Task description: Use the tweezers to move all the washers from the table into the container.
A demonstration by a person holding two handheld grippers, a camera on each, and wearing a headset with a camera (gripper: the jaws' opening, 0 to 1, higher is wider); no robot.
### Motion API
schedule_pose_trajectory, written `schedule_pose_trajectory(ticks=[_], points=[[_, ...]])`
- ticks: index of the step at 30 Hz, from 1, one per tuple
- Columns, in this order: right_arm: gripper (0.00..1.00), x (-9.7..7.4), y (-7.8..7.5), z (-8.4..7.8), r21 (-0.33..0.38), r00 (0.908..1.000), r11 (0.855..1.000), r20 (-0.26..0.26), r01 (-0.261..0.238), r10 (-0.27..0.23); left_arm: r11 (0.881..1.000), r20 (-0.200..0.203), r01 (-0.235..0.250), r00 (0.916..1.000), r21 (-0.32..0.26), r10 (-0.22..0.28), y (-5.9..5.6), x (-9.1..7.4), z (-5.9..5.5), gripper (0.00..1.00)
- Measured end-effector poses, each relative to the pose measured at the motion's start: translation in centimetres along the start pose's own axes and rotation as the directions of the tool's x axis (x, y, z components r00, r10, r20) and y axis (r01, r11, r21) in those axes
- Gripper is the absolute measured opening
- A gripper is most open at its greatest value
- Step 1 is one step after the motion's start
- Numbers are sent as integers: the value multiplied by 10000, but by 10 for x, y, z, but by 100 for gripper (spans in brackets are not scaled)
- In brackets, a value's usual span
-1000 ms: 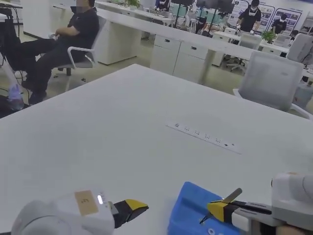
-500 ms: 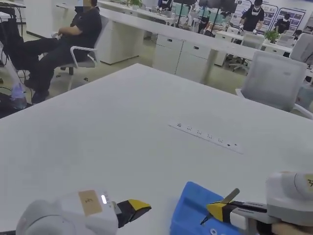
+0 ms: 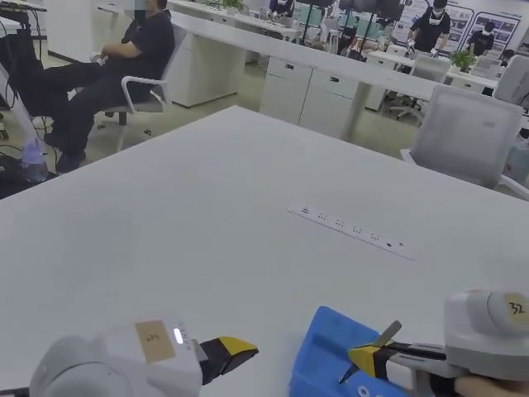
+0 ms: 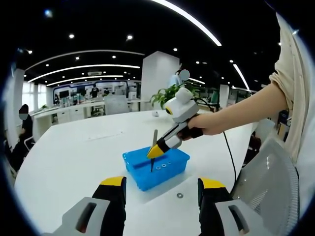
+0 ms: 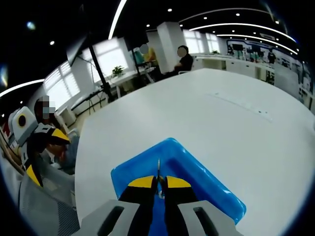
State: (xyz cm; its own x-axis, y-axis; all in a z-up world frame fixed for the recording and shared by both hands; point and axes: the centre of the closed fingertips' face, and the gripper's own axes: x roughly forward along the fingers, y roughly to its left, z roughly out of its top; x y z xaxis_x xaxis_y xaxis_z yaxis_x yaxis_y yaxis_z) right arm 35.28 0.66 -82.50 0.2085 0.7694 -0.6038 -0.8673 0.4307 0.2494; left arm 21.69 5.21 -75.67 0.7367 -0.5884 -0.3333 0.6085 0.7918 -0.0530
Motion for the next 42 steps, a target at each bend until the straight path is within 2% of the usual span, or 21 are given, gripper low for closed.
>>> schedule_pose_trajectory(ticks=[15, 22, 30, 39, 42], points=[[4, 1, -7, -3, -11, 9996, 9997, -126, 241, -241, 10000, -16, 15, 10000, 4, -15, 0, 1, 0, 56], [4, -8, -7, -1, 388, 9992, 9988, 253, 298, -308, 10000, -51, 57, 10000, 39, -57, -1, 1, -1, 56], [4, -28, 4, 1, 705, 9958, 9971, 846, 286, -345, 10000, -37, 88, 10000, 45, -88, -2, 1, -1, 56], [4, -51, 23, 8, 761, 9881, 9971, 1532, 20, -137, 9996, -141, 251, 9996, 115, -249, -5, 2, -3, 56], [4, -58, 29, 12, 949, 9811, 9955, 1925, -11, -173, 9994, -182, 310, 9994, 132, -308, -6, 2, -3, 56]])
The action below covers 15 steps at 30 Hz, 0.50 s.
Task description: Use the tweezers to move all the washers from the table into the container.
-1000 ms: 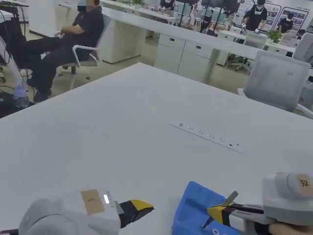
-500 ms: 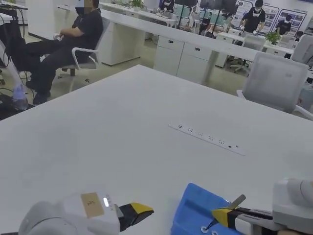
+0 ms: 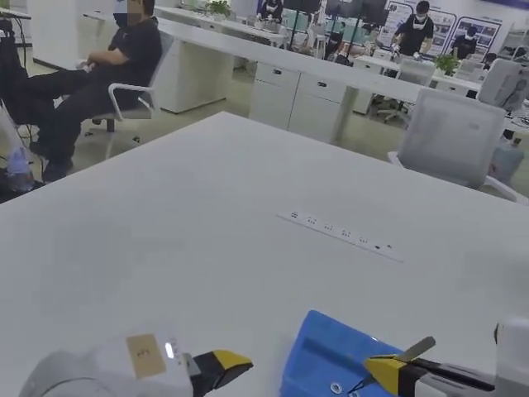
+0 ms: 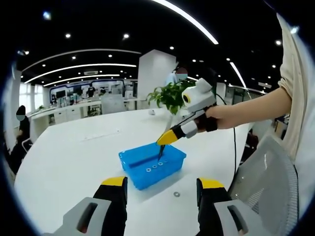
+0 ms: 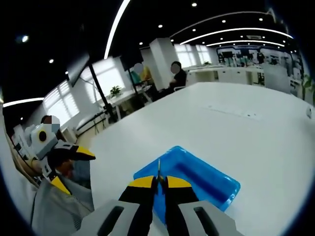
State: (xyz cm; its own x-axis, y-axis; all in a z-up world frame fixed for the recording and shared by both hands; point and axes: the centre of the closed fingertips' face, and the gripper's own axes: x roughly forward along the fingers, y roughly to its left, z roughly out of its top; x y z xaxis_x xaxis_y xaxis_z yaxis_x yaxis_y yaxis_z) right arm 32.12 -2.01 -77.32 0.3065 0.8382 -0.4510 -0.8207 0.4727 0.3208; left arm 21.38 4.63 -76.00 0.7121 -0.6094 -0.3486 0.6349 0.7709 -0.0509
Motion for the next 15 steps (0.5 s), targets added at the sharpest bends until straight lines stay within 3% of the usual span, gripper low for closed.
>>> schedule_pose_trajectory(ticks=[6, 15], points=[[4, -6, 15, -2, 346, 9993, 9990, 263, -293, 283, 9999, 19, -66, 10000, -110, 66, 2, -1, -1, 56], [4, 0, 31, -28, 688, 9974, 9952, -95, -700, 708, 10000, -77, 21, 10000, -68, -21, 2, 1, -3, 56]])
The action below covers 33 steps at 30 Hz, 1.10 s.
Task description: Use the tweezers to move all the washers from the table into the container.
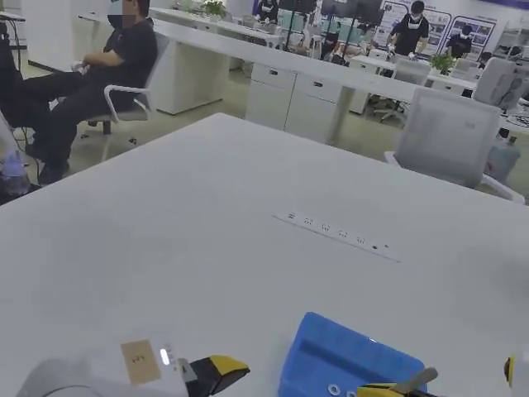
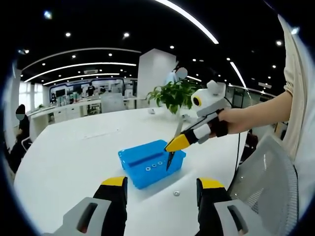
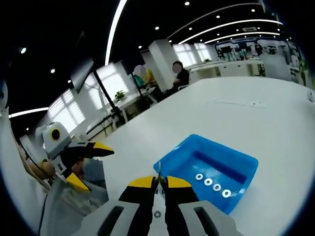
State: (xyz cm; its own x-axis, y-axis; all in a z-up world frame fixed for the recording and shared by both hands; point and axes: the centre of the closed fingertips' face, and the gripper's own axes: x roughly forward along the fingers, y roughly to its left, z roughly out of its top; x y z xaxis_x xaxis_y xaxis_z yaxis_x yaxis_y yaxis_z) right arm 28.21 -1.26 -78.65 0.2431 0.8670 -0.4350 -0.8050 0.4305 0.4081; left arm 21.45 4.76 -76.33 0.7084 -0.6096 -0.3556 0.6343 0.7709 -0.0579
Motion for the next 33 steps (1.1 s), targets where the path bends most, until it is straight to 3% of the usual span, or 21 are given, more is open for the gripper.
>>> schedule_pose_trajectory(ticks=[14, 21, 28, 33], points=[[4, 16, 6, -47, -1, 9917, 9995, -1249, -304, 301, 10000, -35, 25, 10000, 3, -25, -1, 1, -1, 55], [4, 17, 7, -52, 83, 9903, 9995, -1352, -296, 305, 10000, -14, -16, 10000, -1, 16, 0, 0, 0, 55], [4, 17, 10, -58, -369, 9856, 9987, -1665, -348, 282, 10000, -6, 0, 10000, 35, 0, -1, 0, 0, 55], [4, 18, 13, -60, -1190, 9810, 9918, -1926, -466, 230, 10000, 19, -51, 10000, 35, 51, 0, 0, 1, 55]])
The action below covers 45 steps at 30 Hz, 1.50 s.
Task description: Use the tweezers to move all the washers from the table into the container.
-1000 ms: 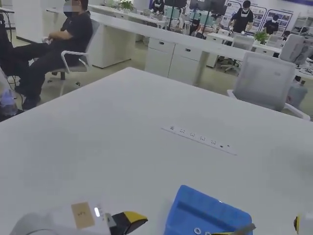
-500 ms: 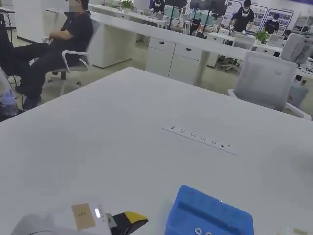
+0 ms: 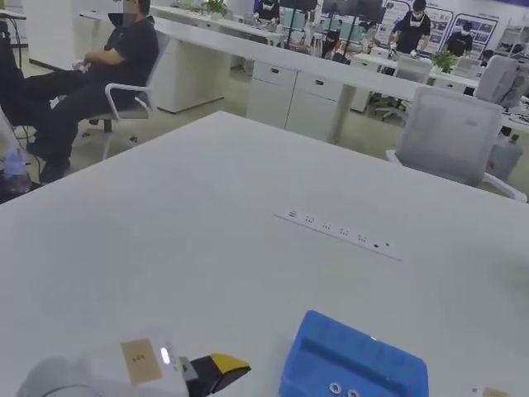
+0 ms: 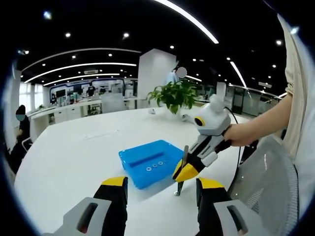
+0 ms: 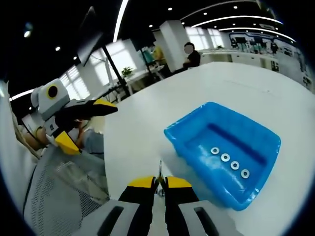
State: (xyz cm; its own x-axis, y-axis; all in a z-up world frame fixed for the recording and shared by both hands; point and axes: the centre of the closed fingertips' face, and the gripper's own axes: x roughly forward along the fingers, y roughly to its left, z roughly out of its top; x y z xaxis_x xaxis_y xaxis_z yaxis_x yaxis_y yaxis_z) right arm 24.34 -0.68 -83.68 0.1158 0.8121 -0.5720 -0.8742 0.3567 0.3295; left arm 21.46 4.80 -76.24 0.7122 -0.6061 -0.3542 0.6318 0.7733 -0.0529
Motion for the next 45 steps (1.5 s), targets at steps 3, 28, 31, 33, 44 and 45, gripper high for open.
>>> schedule_pose_trajectory(ticks=[3, 28, 31, 33, 44, 45], points=[[4, 0, 4, -1, -757, 9997, 9971, -240, -20, 1, 10000, 4, -27, 10000, 18, 27, 0, 0, 0, 55], [3, 5, 13, 0, -2401, 9984, 9707, -520, 110, -241, 10000, 58, -5, 10000, 80, 4, 1, 0, 1, 55], [3, 1, 14, 6, -2467, 9986, 9689, -417, 217, -330, 10000, 123, -72, 9999, 33, 71, 2, -1, 2, 55], [3, -2, 13, 9, -2718, 9979, 9618, -461, 315, -457, 10000, 163, -82, 9998, -19, 82, 3, -1, 2, 55], [3, -14, 7, 46, -2138, 9971, 9755, 661, 512, -379, 10000, 161, -45, 9999, 6, 45, 2, -1, 2, 55], [3, -15, 7, 47, -2126, 9970, 9758, 682, 503, -365, 10000, 169, -33, 9999, 4, 33, 1, 0, 3, 55]])
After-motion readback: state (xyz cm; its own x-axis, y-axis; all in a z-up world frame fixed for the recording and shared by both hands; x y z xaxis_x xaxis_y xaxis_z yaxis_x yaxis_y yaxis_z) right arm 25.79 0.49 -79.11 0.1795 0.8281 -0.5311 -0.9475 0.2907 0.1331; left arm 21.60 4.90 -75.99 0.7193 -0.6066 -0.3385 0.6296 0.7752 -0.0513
